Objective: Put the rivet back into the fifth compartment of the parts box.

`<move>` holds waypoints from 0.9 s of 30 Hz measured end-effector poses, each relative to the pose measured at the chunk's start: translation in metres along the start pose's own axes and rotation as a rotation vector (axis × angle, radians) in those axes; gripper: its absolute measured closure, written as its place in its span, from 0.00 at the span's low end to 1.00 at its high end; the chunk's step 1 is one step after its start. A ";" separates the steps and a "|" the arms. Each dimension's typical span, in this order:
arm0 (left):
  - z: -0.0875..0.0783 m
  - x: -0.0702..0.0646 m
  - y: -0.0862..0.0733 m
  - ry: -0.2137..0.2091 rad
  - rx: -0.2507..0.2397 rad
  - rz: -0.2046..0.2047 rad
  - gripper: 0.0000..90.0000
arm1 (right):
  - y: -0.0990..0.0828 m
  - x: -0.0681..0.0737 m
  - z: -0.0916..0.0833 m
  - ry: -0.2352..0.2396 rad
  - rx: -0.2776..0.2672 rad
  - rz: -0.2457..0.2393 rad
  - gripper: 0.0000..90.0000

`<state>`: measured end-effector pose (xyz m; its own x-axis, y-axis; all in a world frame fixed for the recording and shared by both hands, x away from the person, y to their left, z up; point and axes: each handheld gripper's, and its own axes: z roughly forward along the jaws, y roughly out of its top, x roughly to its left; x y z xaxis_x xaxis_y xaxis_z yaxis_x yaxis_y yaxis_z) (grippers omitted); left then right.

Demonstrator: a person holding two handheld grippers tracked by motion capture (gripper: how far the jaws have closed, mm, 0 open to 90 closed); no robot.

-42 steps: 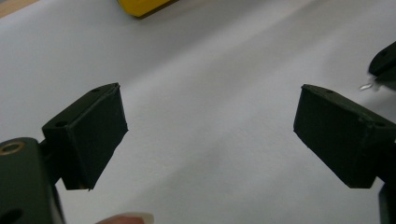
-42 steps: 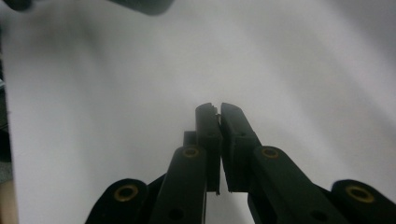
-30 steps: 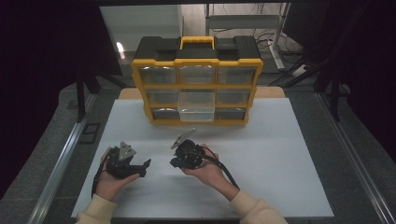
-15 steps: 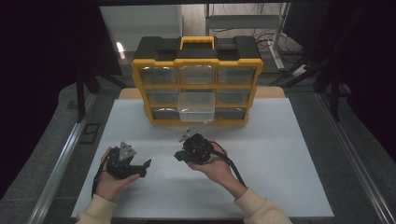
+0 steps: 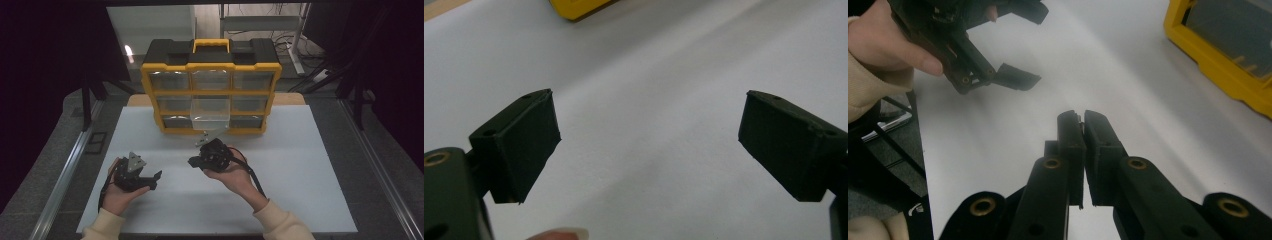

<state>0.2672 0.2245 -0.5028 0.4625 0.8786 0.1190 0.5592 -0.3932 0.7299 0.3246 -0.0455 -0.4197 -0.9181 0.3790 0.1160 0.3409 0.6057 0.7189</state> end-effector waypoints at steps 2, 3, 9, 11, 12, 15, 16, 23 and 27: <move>0.000 0.000 0.000 0.000 0.000 0.000 0.11 | 0.001 -0.001 -0.002 -0.002 -0.007 -0.004 0.97; 0.000 0.000 0.000 0.000 0.000 0.000 0.11 | 0.001 -0.001 -0.002 -0.002 -0.007 -0.004 0.97; 0.000 0.000 0.000 0.000 0.001 0.003 0.11 | 0.003 -0.002 -0.008 -0.007 -0.025 -0.001 0.97; 0.000 0.000 0.000 0.001 0.001 0.002 0.11 | 0.004 -0.003 -0.010 -0.010 -0.031 -0.003 0.97; 0.000 0.000 0.000 0.001 0.001 0.002 0.11 | 0.005 -0.003 -0.012 -0.010 -0.034 0.000 0.97; 0.000 0.000 0.000 0.000 0.001 0.003 0.11 | 0.006 -0.005 -0.016 -0.013 -0.046 0.002 0.97; 0.000 0.000 0.000 0.000 0.001 0.003 0.11 | 0.007 -0.006 -0.018 -0.014 -0.052 0.006 0.97; 0.001 -0.001 0.000 -0.001 0.003 0.006 0.11 | 0.010 -0.011 -0.036 -0.034 -0.098 0.011 0.97; 0.001 -0.001 0.000 -0.001 0.004 0.005 0.11 | 0.011 -0.013 -0.043 -0.041 -0.110 0.013 0.97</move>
<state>0.2673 0.2235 -0.5034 0.4656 0.8766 0.1218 0.5600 -0.3984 0.7264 0.3317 -0.0741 -0.3840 -0.9040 0.4159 0.0990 0.3261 0.5210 0.7888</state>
